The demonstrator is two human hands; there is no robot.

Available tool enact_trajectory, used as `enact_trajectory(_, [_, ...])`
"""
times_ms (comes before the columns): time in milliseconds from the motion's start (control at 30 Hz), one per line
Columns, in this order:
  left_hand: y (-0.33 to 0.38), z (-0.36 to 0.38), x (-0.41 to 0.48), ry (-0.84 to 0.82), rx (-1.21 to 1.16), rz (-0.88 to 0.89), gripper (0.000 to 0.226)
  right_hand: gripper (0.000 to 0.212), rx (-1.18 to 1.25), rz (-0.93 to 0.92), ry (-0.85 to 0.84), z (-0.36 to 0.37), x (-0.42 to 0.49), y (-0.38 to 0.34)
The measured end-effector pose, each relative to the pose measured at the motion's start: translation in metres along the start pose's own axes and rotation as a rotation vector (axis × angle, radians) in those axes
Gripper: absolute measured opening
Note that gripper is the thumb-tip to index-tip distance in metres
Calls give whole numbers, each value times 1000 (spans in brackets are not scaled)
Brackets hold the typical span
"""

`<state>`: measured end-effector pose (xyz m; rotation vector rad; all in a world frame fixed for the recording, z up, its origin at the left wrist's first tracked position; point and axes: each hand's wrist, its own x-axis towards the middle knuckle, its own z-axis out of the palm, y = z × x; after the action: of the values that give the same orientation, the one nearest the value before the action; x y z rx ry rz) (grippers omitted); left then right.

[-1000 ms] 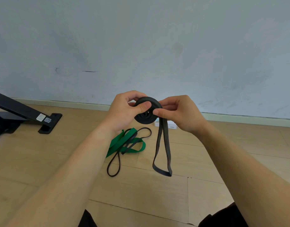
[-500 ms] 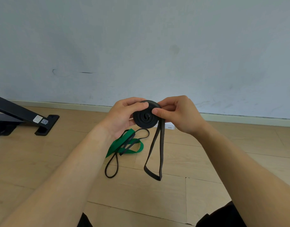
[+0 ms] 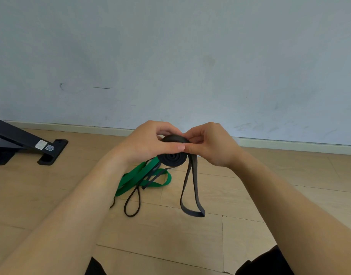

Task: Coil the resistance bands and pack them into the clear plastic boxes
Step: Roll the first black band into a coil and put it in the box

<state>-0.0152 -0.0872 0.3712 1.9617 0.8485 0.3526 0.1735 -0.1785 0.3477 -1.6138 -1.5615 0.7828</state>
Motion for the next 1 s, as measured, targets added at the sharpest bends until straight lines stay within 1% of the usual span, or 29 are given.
enact_trajectory(67, [2,3,0,38,108,14,24,21,-23,-2,-6,4,1,0])
enact_trajectory(100, [2,3,0,59,119,21,23,22,-12,4,1,5,1,0])
enact_trajectory(300, [3,-1,-4,144,-14,64,19,21,220,36,18,5,2,-5])
enact_trajectory(400, [3,6,-4,173,-7,58,19,22,299,45,9,4,0,-3])
enact_trajectory(500, [1,8,-1,220,-33,59,15,18,341,57,-3,1,-1,2])
enact_trajectory(633, [-5,4,0,331,-169,50,14,22,296,44,-31,5,-3,8])
enact_trajectory(700, [-8,7,0,368,-256,35,14,24,369,55,2,9,-4,9])
enact_trajectory(767, [-11,13,1,415,-409,-8,14,26,439,56,41,12,-3,8])
enact_trajectory(900, [-9,28,2,486,-672,-71,15,23,425,37,135,15,0,3])
enact_trajectory(967, [-10,28,4,459,-687,-75,15,22,366,49,154,13,2,2])
enact_trajectory(1000, [-10,24,4,419,-623,-65,15,22,322,56,151,10,2,2])
